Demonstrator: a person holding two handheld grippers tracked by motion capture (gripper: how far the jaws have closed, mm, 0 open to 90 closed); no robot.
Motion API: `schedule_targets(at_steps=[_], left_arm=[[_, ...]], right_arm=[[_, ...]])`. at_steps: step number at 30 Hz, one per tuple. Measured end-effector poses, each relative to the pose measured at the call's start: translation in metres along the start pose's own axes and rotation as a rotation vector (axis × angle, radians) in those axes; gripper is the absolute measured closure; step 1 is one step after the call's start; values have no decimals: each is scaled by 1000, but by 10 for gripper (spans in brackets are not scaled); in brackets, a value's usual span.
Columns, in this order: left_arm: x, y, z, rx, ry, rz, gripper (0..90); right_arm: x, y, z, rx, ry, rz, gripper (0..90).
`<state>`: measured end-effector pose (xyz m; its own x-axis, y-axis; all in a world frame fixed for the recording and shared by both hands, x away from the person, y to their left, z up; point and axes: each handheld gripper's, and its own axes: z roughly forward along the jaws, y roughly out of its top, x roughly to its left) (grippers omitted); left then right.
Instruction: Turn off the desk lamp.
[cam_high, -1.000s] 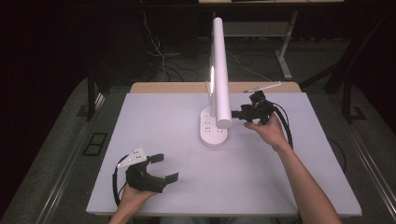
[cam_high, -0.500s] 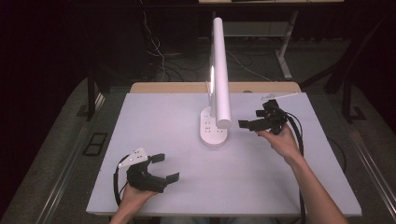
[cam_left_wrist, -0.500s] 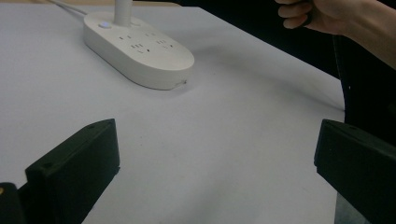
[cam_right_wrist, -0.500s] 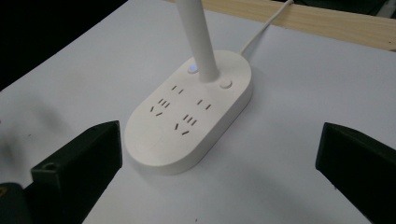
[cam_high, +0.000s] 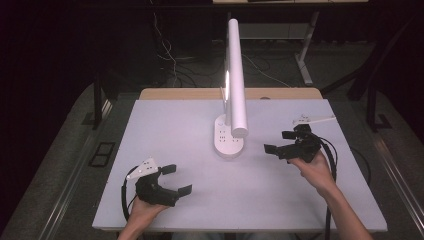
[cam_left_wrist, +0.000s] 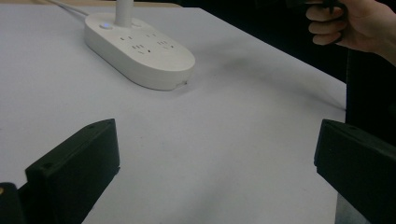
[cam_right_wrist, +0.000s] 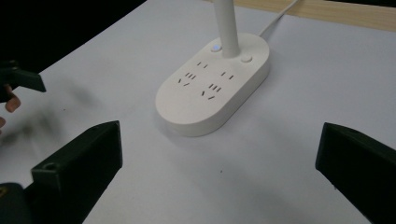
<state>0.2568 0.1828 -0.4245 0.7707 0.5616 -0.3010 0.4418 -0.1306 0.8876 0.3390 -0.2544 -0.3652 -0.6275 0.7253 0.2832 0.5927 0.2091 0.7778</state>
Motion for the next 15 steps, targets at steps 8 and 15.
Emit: schedule_targets(at_steps=[8,15], left_arm=[[0,0,0,2,0,2,0],[0,0,0,4,4,4,0]], right_arm=[[8,-23,-18,-22,3,2,6],[10,-52,-30,-50,-8,21,6]])
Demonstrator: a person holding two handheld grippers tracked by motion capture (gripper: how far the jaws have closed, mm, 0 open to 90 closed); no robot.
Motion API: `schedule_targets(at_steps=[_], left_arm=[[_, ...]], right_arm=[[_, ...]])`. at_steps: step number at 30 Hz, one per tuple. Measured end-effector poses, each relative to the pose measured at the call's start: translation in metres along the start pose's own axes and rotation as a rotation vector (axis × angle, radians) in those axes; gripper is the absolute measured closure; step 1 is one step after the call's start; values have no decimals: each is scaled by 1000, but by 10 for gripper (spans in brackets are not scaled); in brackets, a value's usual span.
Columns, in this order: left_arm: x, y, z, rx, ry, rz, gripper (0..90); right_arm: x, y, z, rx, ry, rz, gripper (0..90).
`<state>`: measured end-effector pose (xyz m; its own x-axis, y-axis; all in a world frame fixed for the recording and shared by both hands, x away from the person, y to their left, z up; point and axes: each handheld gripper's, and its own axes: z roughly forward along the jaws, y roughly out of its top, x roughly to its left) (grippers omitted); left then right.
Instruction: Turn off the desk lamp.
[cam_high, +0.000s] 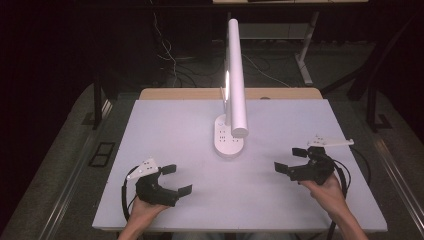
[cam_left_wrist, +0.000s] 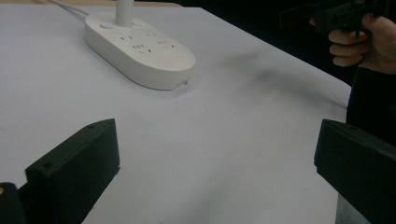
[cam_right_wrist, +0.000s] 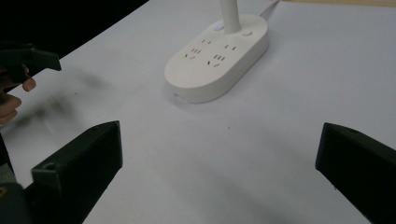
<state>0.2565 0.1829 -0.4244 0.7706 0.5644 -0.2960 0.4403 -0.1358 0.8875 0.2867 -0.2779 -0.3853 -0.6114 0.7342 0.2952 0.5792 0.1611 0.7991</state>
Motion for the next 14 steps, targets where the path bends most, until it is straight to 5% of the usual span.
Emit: schedule_targets(at_steps=[14], left_arm=[[0,0,2,6,-3,-1,0]], right_arm=[[2,-62,-17,-26,-68,17,6]])
